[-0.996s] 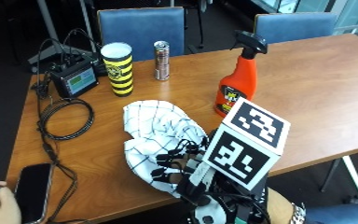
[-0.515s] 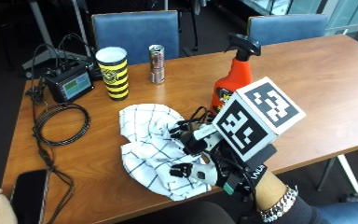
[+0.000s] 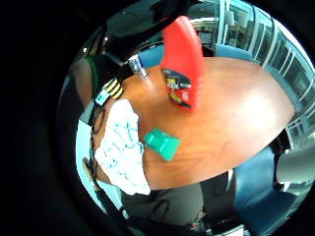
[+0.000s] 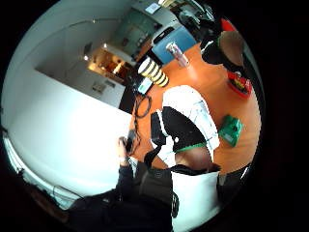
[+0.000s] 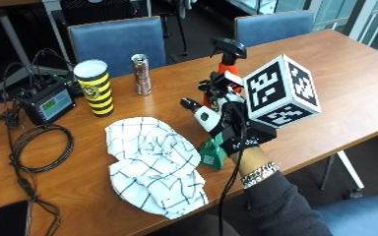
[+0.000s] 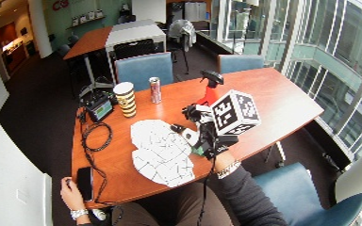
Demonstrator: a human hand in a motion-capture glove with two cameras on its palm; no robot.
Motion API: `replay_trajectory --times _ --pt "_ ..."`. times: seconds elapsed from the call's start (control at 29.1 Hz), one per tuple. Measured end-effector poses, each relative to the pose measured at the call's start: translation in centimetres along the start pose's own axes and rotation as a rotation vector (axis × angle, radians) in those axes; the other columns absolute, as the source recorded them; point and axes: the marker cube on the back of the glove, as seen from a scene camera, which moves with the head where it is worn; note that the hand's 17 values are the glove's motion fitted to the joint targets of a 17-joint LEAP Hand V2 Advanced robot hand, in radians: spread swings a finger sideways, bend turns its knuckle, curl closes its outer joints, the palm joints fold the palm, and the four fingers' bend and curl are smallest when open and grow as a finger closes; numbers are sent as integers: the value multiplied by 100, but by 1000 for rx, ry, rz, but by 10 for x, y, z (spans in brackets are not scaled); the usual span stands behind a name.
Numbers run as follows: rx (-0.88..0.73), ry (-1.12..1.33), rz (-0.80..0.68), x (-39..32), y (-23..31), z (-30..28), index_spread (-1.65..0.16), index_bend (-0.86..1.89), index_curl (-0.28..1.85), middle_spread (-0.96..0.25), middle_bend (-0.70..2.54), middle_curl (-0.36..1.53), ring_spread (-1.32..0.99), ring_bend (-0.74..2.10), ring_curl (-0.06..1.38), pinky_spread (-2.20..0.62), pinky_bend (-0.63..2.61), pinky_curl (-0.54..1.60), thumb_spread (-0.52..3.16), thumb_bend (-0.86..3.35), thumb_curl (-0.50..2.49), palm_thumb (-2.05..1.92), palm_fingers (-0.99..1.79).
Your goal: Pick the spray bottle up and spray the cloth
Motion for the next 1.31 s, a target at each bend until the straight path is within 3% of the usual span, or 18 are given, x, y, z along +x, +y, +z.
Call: replay_trajectory --times 0.17,0.45,0.69,1.03,1.31 --pt "80 -196 154 26 -15 -5 -35 14 33 -13 31 36 -11 41 33 16 17 22 112 2 33 63 98" --pt "165 -283 378 58 -25 -1 -33 13 32 -14 32 39 -12 40 35 12 18 25 107 4 39 77 99" --pt "134 -384 488 77 -45 16 -32 11 31 -16 32 40 -12 39 36 9 18 27 100 2 42 83 93" --pt "36 -558 500 90 -70 27 -34 13 30 -20 31 41 -17 35 36 8 18 28 84 -3 44 90 86" --pt "-130 -698 481 84 -83 31 -36 20 33 -26 41 43 -24 39 36 3 9 24 73 -1 47 99 108"
